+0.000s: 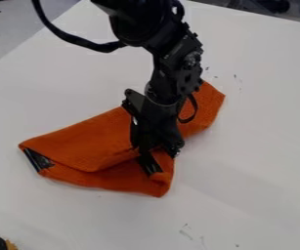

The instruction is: Unfold the cloth from bottom right to top left

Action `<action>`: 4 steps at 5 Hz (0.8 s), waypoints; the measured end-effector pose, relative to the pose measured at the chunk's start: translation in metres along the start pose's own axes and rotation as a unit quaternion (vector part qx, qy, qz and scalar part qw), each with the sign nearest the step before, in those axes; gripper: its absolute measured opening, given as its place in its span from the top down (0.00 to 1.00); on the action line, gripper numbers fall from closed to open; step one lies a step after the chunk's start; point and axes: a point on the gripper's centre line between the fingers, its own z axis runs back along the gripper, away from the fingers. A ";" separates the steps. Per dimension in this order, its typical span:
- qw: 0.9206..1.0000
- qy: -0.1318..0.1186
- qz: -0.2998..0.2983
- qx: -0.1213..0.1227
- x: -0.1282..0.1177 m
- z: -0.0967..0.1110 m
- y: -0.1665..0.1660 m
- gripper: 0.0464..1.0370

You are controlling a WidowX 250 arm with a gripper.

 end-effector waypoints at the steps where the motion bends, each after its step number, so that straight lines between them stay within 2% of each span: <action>1: 1.000 -0.004 -0.003 0.023 0.003 0.015 0.006 0.97; 2: 0.998 -0.009 -0.017 0.058 0.011 0.025 0.033 0.98; 3: 0.995 -0.036 -0.021 0.094 0.024 0.036 0.092 0.98; 4: 0.994 -0.041 -0.033 0.096 0.036 0.018 0.145 0.98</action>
